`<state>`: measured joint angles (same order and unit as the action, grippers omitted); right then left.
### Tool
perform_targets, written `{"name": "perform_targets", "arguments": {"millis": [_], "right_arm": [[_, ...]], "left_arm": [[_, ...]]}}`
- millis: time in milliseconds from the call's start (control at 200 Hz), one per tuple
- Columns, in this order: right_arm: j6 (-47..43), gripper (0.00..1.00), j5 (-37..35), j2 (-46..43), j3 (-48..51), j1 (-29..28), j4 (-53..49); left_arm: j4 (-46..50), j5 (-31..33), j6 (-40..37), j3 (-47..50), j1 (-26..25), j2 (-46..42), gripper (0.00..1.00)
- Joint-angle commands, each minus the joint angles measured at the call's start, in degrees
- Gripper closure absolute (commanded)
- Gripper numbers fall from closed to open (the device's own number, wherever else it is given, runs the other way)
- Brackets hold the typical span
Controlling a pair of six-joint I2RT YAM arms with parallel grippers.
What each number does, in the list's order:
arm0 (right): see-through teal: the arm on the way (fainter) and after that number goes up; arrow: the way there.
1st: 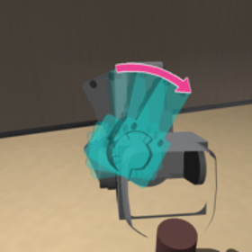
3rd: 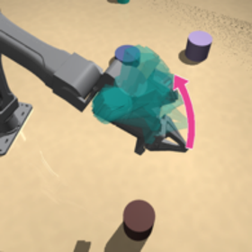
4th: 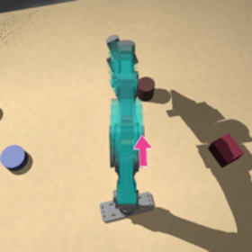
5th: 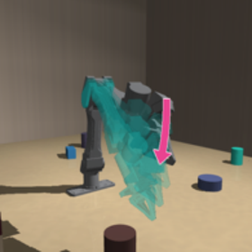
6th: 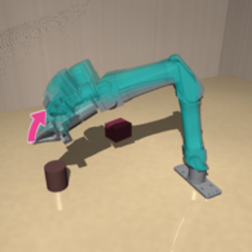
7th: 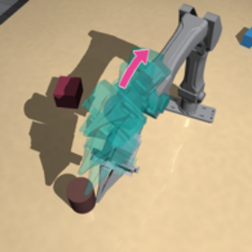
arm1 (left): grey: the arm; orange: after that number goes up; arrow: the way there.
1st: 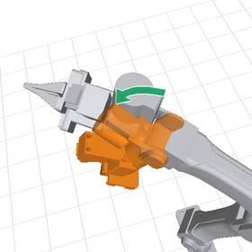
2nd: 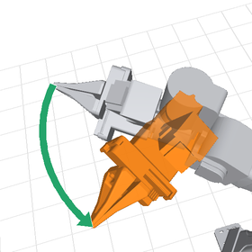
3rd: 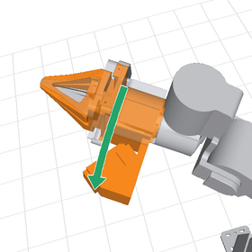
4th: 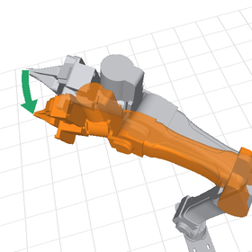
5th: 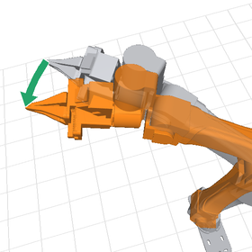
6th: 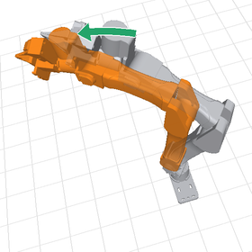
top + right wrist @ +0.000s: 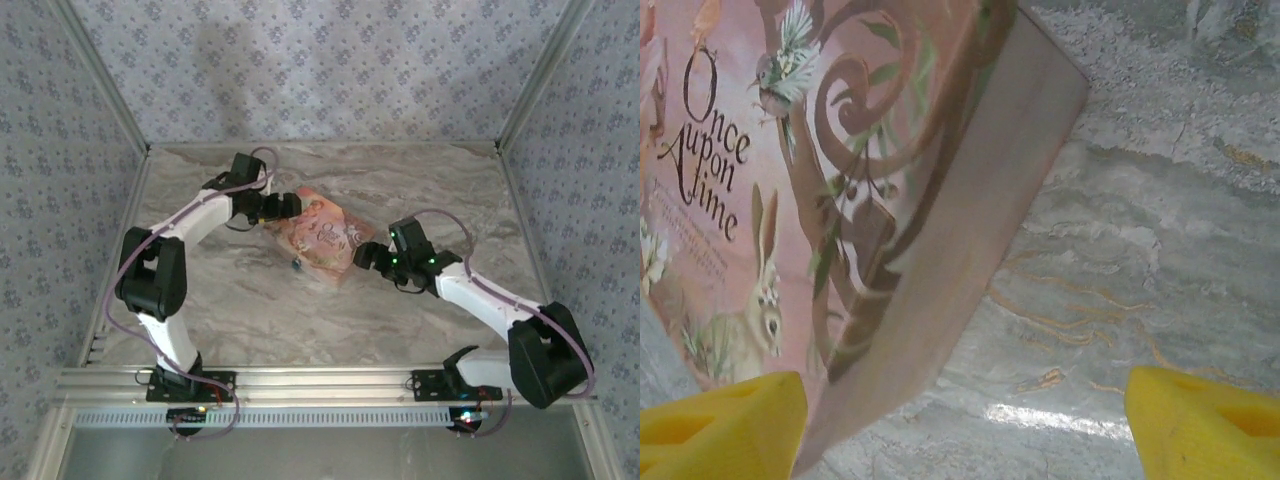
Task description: Unlock a padlock with a key
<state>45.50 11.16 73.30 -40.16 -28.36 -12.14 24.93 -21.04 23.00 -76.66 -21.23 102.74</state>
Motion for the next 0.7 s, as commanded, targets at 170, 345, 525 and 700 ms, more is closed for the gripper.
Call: {"name": "perform_targets", "arguments": {"millis": [170, 345, 525, 700], "right_arm": [[-1.40, 0.22, 3.06, 5.68, -7.07, 2.71, 0.70], [-3.77, 0.26, 5.18, 10.82, -11.28, 4.78, -0.25], [-5.65, 0.29, 6.83, 15.66, -15.54, 6.16, -0.49], [-7.35, 0.30, 7.74, 19.69, -19.70, 6.37, -1.66]], "left_arm": [[-8.63, -2.27, 5.69, 12.81, -5.06, -11.50, 0.10], [-11.66, 1.11, 8.81, 17.89, -8.57, -15.74, 0.09], [-16.10, 5.23, 12.30, 21.97, -11.78, -17.84, 0.09], [-18.78, 7.64, 14.58, 22.43, -12.51, -16.66, 0.10]]}}
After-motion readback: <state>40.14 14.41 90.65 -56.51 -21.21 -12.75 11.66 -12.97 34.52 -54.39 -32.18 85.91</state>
